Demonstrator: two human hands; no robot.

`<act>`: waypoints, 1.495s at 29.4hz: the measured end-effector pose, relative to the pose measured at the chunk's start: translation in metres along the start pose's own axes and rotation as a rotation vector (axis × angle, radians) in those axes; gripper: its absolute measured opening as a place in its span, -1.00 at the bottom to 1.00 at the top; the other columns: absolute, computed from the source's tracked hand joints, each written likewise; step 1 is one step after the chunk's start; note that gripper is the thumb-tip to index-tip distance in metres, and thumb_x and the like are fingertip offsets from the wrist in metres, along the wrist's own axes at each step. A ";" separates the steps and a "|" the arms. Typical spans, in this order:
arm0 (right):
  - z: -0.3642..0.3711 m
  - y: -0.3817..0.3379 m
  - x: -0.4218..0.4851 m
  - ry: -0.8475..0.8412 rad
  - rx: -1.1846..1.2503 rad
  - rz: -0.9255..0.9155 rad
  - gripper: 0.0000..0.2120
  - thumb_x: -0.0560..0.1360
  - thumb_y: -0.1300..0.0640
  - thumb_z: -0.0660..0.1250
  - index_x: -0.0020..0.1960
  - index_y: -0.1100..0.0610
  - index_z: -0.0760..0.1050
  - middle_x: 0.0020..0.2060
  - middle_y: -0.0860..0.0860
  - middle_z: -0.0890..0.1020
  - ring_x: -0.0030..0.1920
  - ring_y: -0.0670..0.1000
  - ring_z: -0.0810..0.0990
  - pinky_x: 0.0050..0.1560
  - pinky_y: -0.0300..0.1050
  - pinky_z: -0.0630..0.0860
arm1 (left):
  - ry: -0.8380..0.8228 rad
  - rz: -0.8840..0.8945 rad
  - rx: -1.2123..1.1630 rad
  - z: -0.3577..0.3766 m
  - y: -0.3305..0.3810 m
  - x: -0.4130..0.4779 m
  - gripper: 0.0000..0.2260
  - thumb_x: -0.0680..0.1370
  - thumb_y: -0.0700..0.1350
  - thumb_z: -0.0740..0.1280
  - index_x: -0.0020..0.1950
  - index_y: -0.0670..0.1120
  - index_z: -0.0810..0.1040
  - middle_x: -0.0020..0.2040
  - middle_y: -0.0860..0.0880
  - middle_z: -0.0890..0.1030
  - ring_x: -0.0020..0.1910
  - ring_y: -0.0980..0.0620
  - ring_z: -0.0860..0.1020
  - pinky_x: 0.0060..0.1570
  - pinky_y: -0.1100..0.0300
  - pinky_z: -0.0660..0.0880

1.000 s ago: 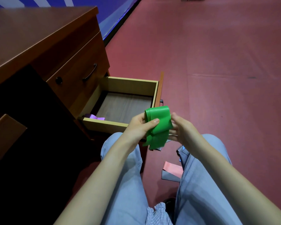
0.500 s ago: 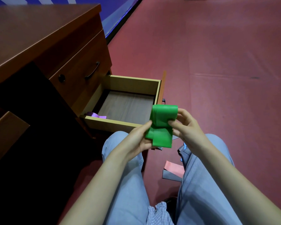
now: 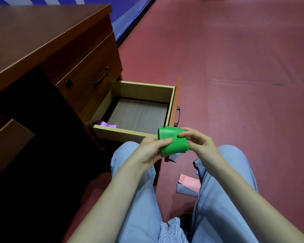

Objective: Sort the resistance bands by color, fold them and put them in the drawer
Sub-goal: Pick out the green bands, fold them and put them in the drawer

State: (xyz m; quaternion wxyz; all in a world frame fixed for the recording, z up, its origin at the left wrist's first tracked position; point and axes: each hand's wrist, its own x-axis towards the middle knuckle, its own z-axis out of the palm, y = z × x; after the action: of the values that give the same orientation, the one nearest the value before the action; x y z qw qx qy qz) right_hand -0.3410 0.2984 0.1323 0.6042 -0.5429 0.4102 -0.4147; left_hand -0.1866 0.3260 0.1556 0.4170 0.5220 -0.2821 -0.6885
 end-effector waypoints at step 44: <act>0.171 0.124 0.331 -0.205 -0.080 0.490 -0.68 0.49 0.40 0.14 0.23 0.29 0.40 -0.06 0.17 0.50 -0.34 -0.07 0.48 -0.45 -0.37 0.50 | 0.747 0.047 0.017 -0.241 0.061 0.232 -0.69 0.54 -0.16 0.27 0.24 -0.25 0.40 0.17 -0.23 0.55 0.11 -0.12 0.55 0.16 0.03 0.48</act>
State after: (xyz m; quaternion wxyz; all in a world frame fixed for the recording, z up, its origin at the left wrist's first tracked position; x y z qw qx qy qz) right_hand -0.0667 0.0473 0.0059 0.7029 -0.4899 0.4824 -0.1823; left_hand 0.0352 0.1050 0.0226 0.5024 0.7341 -0.1283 -0.4384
